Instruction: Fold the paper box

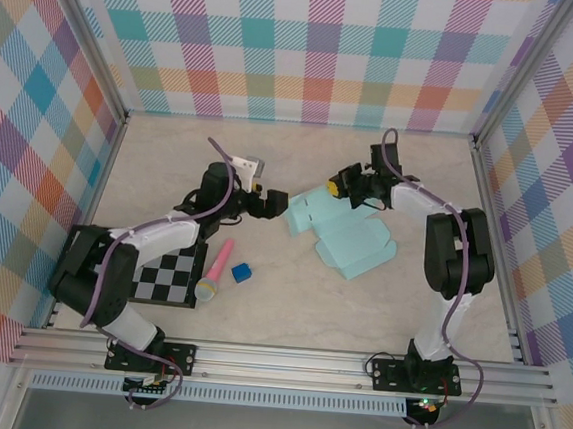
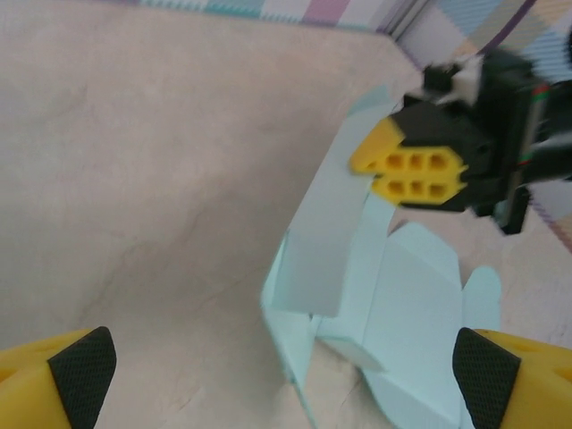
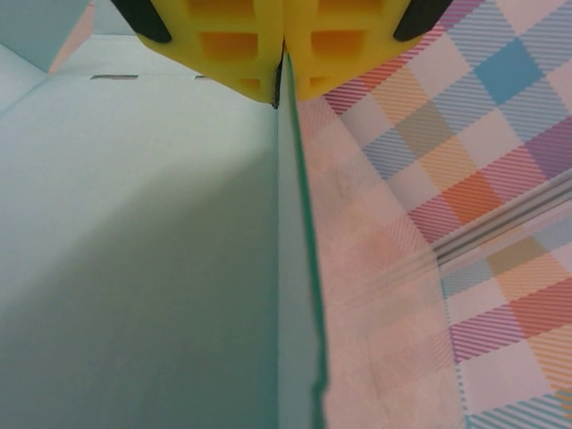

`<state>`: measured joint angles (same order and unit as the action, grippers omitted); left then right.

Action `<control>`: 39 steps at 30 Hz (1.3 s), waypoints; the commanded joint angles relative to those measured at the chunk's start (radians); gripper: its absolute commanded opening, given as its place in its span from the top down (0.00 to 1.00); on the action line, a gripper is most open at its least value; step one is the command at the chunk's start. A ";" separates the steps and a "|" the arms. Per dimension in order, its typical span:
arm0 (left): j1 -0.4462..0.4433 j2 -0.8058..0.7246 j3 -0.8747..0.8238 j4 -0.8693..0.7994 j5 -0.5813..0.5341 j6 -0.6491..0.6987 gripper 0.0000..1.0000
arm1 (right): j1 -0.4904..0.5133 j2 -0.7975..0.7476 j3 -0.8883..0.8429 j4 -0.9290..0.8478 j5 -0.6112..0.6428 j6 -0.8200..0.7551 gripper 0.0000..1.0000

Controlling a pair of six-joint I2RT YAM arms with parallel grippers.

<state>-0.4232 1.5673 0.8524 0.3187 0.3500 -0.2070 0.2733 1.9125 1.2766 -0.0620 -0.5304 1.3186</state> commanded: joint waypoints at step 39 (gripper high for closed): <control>-0.071 0.309 0.056 0.272 0.201 0.297 0.11 | -0.107 0.069 -0.160 0.423 -0.469 -0.398 1.00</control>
<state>-0.4778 1.8565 0.8673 0.5289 0.5636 0.1158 0.1703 1.9640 1.1255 0.3645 -0.9783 1.0080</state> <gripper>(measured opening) 0.896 0.049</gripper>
